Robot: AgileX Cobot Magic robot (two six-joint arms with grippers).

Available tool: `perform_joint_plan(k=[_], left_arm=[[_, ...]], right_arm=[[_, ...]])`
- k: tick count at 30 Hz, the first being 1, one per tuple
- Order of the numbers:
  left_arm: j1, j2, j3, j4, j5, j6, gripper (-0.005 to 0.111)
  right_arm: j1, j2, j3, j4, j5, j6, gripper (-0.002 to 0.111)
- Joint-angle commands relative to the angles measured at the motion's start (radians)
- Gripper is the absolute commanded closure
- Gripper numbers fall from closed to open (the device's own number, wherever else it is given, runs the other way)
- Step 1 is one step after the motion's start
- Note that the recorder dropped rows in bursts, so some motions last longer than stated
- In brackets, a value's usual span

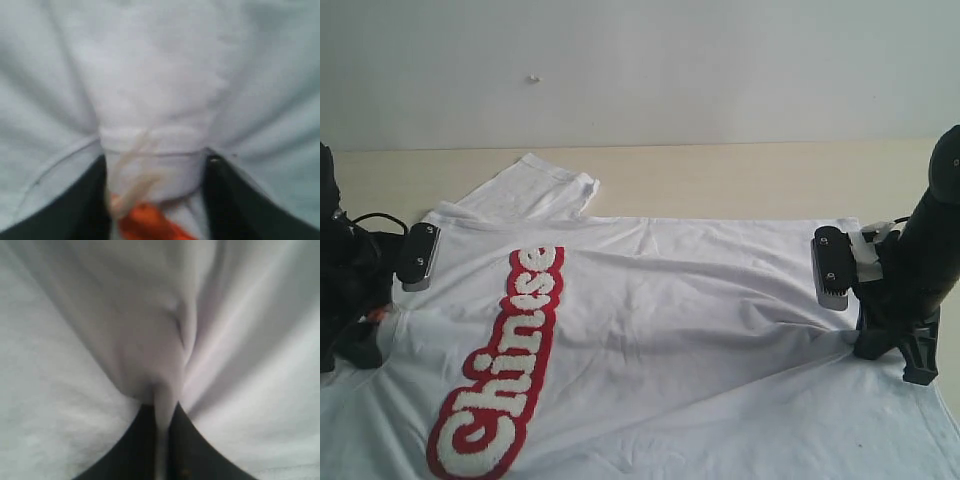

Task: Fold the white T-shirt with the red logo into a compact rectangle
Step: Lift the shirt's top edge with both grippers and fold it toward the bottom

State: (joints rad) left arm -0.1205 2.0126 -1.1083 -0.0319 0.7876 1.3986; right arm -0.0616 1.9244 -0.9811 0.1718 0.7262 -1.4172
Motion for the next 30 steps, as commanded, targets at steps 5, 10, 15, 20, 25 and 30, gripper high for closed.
perform_joint_plan(k=[5,10,15,20,25,30], left_arm=[[0.006,0.072,0.024,0.021,-0.075,-0.073,0.103],[0.006,0.004,0.024,0.021,-0.057,-0.073,0.103],[0.006,-0.154,0.024,0.032,-0.054,-0.073,0.103],[0.006,-0.291,0.024,0.071,-0.009,-0.073,0.103],[0.006,-0.432,0.024,0.078,0.053,-0.120,0.103],[0.006,-0.561,0.002,0.108,0.139,-0.125,0.103]], right_arm=[[-0.005,0.031,0.012,-0.015,-0.017,0.008,0.108],[-0.005,-0.004,-0.021,-0.015,0.028,0.008,0.108],[-0.005,-0.101,-0.098,-0.010,0.138,0.040,0.108],[-0.005,-0.207,-0.156,-0.010,0.231,0.067,0.108],[-0.005,-0.314,-0.200,-0.010,0.309,0.104,0.108],[-0.005,-0.411,-0.235,-0.037,0.380,0.118,0.108]])
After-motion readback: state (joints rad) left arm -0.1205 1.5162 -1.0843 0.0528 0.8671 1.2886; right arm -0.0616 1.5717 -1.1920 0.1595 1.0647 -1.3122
